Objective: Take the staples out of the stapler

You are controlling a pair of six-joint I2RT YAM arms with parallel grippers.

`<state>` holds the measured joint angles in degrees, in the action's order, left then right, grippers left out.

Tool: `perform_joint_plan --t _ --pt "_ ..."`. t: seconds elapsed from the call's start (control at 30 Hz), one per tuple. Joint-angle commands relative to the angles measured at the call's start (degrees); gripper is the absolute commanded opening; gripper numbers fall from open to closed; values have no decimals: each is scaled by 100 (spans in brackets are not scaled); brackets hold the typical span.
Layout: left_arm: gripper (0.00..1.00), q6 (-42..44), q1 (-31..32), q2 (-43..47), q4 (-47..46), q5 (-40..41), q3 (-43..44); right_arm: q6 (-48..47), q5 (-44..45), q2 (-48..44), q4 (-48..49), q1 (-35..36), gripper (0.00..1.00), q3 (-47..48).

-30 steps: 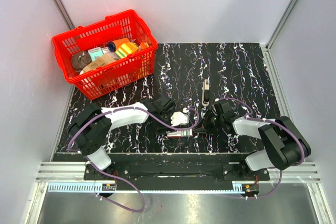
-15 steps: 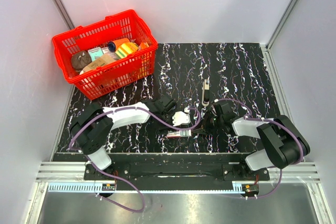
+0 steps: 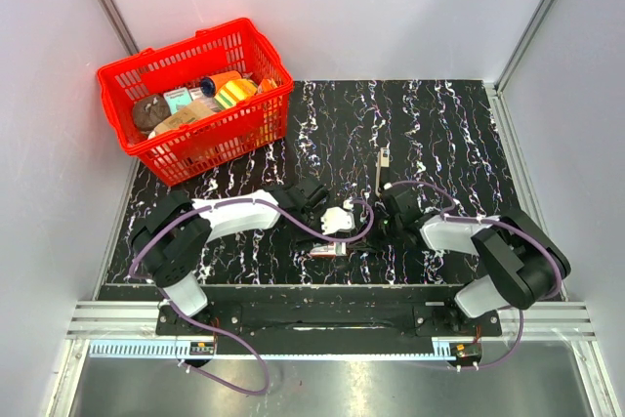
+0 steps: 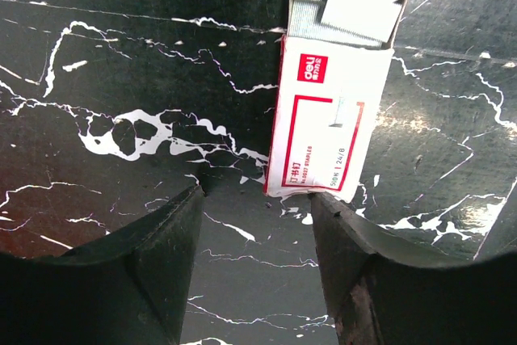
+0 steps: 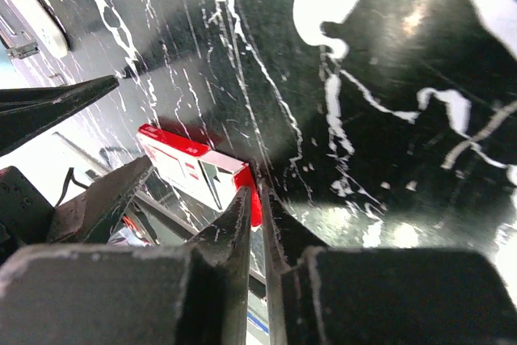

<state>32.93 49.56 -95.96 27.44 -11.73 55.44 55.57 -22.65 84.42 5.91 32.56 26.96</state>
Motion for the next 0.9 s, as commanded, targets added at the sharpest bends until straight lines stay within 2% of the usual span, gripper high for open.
perform_joint_plan --t 0.0,0.53,0.7,0.8,0.87 --pt "60 -32 45 -142 -81 -5 230 -3 463 294 -336 286 15 283" --pt "60 -50 98 -309 -28 30 477 85 473 953 -205 717 14 740" --pt "60 -58 98 -274 -11 135 442 51 525 848 -353 726 14 626" --pt "63 -67 45 -160 77 258 389 -134 788 611 -878 726 20 600" --pt "67 -120 -25 -29 182 276 397 -222 964 418 -1126 717 28 565"
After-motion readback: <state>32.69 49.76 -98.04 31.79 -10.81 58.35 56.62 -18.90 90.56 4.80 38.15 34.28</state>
